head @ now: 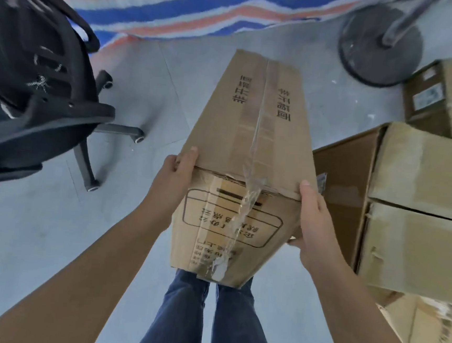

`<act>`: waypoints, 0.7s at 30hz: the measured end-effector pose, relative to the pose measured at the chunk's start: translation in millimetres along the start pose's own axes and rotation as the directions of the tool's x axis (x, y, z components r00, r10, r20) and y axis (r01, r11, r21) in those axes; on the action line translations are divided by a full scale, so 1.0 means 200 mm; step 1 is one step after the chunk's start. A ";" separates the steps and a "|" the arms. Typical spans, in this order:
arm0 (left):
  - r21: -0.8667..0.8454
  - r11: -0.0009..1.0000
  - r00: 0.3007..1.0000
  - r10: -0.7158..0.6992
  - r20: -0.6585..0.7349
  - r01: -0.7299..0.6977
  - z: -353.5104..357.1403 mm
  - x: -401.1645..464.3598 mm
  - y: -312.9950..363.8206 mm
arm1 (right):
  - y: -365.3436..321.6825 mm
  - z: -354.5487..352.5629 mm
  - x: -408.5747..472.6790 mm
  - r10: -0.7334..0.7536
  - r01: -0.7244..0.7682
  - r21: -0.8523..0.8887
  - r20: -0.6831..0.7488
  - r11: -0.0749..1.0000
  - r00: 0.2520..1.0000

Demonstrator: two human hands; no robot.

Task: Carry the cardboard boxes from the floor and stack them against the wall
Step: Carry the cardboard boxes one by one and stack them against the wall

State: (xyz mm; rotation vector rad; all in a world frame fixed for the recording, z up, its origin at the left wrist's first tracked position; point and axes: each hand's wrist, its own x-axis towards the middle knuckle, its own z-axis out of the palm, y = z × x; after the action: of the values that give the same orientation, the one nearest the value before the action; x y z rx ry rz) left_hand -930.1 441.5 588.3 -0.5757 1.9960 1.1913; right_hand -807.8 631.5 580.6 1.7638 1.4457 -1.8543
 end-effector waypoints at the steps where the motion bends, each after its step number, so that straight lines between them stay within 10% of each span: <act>1: -0.039 0.997 0.998 -0.059 0.025 0.060 0.00 0.02 0.04 | -0.02 0.01 0.00 0.061 -0.062 0.042 0.032 0.997 0.998; 21: -0.182 0.974 0.981 -0.106 0.163 0.136 -0.20 -0.38 0.13 | -0.03 -0.08 -0.42 0.098 -0.120 0.155 0.143 0.981 0.985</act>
State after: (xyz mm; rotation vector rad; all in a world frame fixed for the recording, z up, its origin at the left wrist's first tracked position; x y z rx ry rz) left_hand -914.1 420.0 673.1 -0.6726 1.7048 1.3206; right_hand -779.5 608.5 658.4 1.7121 1.1550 -2.0402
